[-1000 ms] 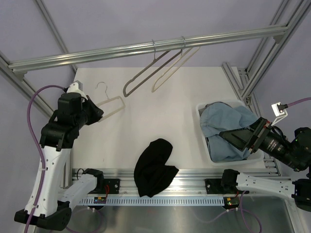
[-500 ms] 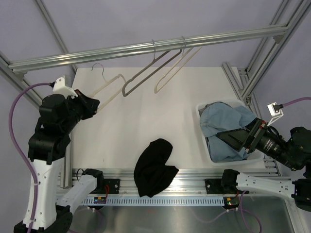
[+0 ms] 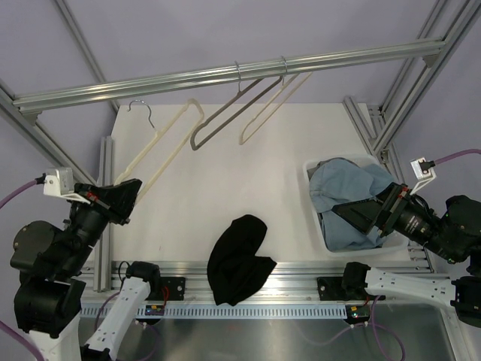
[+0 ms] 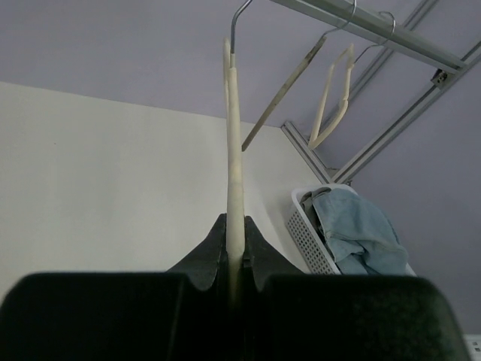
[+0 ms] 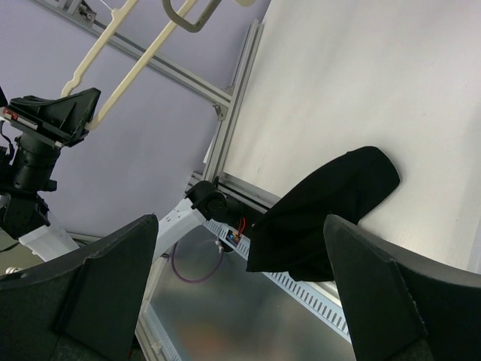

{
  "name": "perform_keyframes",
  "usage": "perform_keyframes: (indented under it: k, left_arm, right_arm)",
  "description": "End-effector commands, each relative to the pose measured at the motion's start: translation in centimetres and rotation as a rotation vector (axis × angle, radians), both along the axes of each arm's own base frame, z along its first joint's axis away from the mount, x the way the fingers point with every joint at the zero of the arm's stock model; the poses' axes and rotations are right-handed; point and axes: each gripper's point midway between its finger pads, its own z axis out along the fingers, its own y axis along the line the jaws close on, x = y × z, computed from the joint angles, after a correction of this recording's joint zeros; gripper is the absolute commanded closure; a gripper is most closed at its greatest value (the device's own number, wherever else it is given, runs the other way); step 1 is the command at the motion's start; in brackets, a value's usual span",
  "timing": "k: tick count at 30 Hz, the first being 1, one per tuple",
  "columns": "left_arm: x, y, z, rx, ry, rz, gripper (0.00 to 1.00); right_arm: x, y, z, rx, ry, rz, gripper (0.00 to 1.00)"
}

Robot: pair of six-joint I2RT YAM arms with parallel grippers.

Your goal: Remove the skirt from the hanger

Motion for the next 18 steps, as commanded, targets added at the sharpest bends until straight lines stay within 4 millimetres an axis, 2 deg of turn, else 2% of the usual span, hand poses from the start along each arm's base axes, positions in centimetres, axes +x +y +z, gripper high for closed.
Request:
perform_keyframes:
  k: [1,6,7,10,14,17,18]
  left_arm:
    - [0.1,-0.9,1.0,0.010,-0.056,-0.054,1.00]
    - [0.7,-2.5,2.4,0.027,-0.135,-0.143,1.00]
    - [1.0,-3.3,3.3,0.023,-0.165,-0.188,1.00]
    - [1.9,-4.1,4.5,0.020,-0.202,-0.228,1.00]
    - [4.0,-5.4,5.5,0.046,-0.204,-0.291,1.00]
    - [4.5,-6.4,6.2,0.057,-0.237,-0.351,1.00]
    - [5.6,-6.7,5.8,0.060,-0.211,-0.364,1.00]
  right_arm:
    - [0.5,0.6,0.0,-0.012,-0.016,-0.009,0.01]
    - [0.6,1.1,-0.3,-0.027,-0.014,0.001,0.01]
    - [0.6,1.2,-0.3,-0.027,-0.014,0.001,0.01]
    - [0.6,1.3,-0.3,-0.031,-0.012,0.003,0.00]
    - [0.6,1.2,-0.2,-0.031,-0.014,0.003,0.01]
    - [0.6,1.1,-0.2,-0.029,-0.017,-0.001,0.01]
    - [0.6,1.1,-0.2,-0.029,-0.017,-0.001,0.01]
